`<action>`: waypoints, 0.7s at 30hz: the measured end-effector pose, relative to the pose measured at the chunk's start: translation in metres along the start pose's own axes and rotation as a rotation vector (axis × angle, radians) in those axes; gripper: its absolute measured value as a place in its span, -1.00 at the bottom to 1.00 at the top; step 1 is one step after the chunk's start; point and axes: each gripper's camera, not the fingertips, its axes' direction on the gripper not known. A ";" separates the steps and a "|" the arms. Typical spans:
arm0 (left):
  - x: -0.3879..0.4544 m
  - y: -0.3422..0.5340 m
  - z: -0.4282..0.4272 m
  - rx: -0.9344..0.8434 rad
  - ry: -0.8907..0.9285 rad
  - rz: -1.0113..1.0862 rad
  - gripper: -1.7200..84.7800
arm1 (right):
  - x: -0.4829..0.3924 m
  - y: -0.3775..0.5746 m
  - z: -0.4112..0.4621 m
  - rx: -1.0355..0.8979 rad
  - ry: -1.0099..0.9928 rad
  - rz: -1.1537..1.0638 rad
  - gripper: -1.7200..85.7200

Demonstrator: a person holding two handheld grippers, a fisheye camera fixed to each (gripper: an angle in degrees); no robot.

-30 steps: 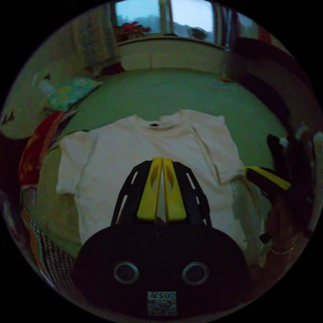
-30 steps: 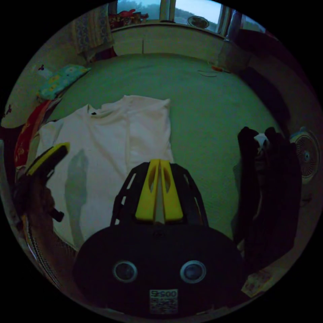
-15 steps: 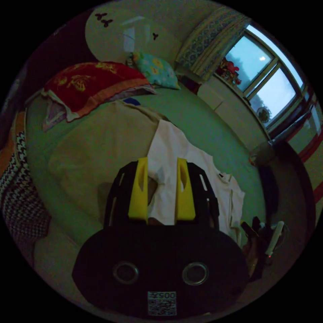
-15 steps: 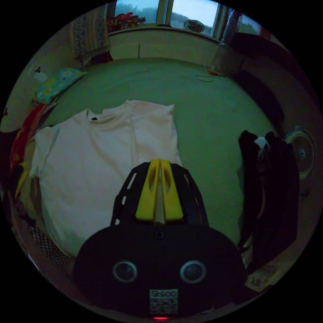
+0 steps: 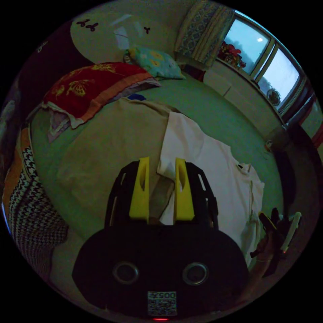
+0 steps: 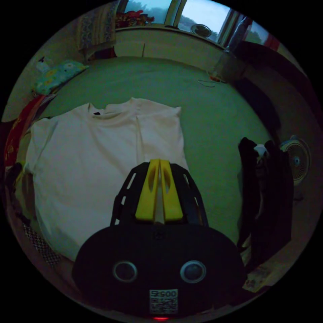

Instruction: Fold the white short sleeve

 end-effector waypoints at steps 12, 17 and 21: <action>-0.031 -0.048 -0.024 -0.038 -0.033 -0.048 -0.84 | -0.015 0.005 0.002 0.007 -0.021 0.007 -0.99; -0.027 -0.063 -0.026 -0.046 -0.060 -0.049 -0.85 | -0.015 0.007 0.000 0.025 -0.008 0.014 -0.99; -0.012 -0.073 -0.034 0.033 -0.018 0.006 -0.90 | -0.009 0.007 0.002 0.018 -0.048 0.047 -0.99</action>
